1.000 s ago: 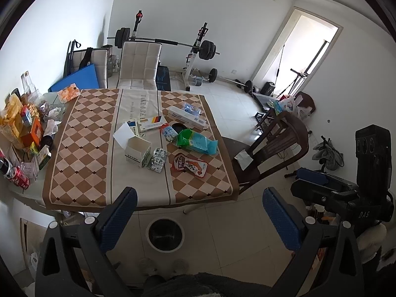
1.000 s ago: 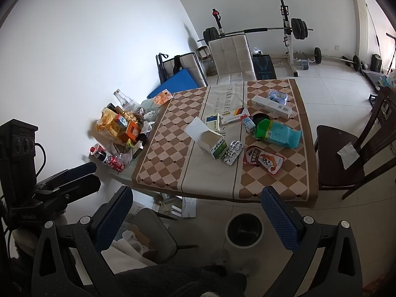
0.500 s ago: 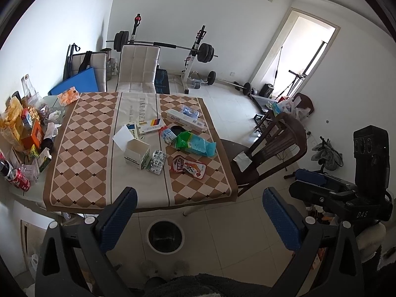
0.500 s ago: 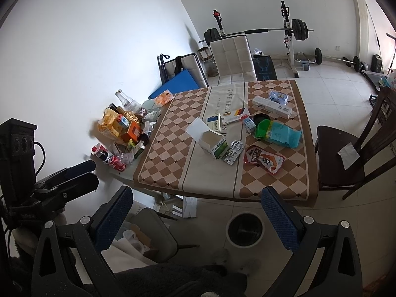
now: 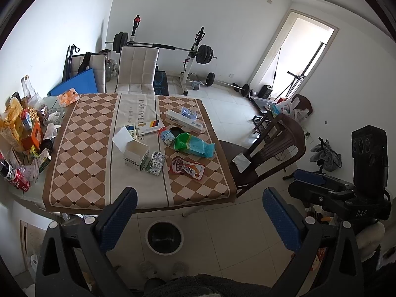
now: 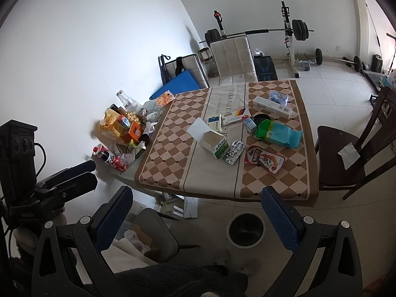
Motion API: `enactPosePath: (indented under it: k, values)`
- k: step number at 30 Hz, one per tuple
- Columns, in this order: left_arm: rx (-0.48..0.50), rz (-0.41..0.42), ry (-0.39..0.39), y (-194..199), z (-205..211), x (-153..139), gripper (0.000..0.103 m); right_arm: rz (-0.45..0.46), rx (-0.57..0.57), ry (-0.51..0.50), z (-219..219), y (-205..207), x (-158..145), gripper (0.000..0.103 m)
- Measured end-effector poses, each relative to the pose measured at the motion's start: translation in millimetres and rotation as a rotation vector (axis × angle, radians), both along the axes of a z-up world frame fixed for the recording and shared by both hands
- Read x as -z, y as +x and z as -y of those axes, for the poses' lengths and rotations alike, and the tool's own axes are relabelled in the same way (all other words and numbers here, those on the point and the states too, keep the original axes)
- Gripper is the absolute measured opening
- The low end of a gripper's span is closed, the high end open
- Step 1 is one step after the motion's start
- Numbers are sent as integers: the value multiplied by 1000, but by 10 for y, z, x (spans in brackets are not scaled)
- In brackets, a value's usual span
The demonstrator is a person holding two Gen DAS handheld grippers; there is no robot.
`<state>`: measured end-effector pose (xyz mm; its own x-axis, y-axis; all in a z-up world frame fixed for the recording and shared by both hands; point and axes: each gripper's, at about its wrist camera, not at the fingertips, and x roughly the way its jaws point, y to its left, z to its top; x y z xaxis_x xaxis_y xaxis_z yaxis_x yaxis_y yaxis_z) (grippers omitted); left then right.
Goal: Collect trash
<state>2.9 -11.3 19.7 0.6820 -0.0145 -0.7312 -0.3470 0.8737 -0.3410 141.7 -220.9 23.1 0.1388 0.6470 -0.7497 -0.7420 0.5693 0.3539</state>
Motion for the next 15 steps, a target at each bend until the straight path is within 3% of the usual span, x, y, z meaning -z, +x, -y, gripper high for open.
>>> enactPosePath:
  k: [15]
  values:
    - [0, 4, 3, -22, 4, 8, 103, -3, -1, 2, 11, 4, -45, 103]
